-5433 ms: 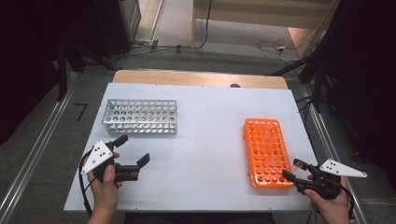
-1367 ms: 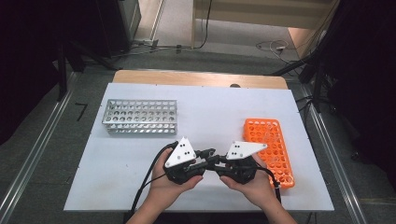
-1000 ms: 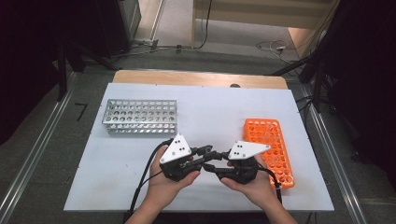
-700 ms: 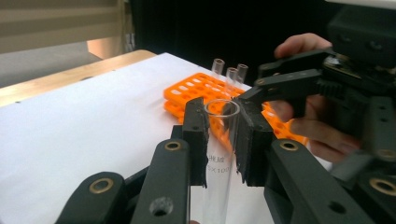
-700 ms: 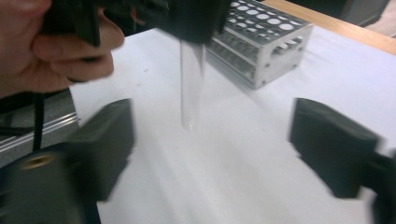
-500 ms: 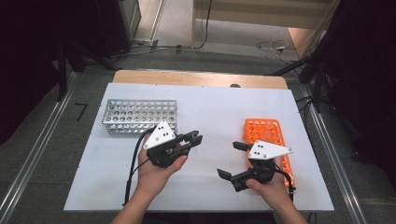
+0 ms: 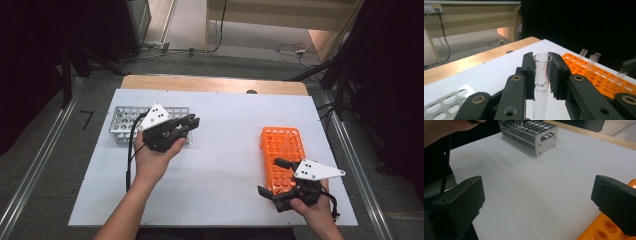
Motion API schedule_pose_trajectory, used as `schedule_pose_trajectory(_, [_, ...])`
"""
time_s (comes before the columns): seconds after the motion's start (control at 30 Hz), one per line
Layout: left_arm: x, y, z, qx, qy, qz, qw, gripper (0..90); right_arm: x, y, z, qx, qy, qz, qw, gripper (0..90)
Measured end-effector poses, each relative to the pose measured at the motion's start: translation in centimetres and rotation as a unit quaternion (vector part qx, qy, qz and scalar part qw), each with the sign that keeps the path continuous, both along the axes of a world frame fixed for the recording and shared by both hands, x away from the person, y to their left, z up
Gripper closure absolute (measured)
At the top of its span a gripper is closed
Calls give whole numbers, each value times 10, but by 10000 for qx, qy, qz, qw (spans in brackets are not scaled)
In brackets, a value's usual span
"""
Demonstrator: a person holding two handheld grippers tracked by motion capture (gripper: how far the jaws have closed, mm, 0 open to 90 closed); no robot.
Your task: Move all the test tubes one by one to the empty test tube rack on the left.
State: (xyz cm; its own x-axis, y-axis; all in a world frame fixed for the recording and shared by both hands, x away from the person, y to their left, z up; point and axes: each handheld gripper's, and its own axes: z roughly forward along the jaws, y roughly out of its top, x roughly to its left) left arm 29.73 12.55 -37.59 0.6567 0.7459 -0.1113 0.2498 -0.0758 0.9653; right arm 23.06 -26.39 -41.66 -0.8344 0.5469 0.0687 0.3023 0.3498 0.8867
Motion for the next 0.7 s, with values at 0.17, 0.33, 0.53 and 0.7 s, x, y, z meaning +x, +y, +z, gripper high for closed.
schedule_pose_trajectory(0.17, [20,9,1,-59,13,168,9998,764,-7,-14,-5,-9,44,-101,9999,0])
schedule_pose_trajectory(0.33, [40,15,-1,-104,25,322,9994,764,-10,-24,-10,-33,76,-158,9998,0])
schedule_pose_trajectory(0.53, [63,22,-7,-16,73,567,9984,764,-10,-31,-10,45,12,-221,9997,0])
schedule_pose_trajectory(0.7, [82,26,-9,-30,86,699,9975,764,-9,-32,-11,35,22,-241,9997,0])
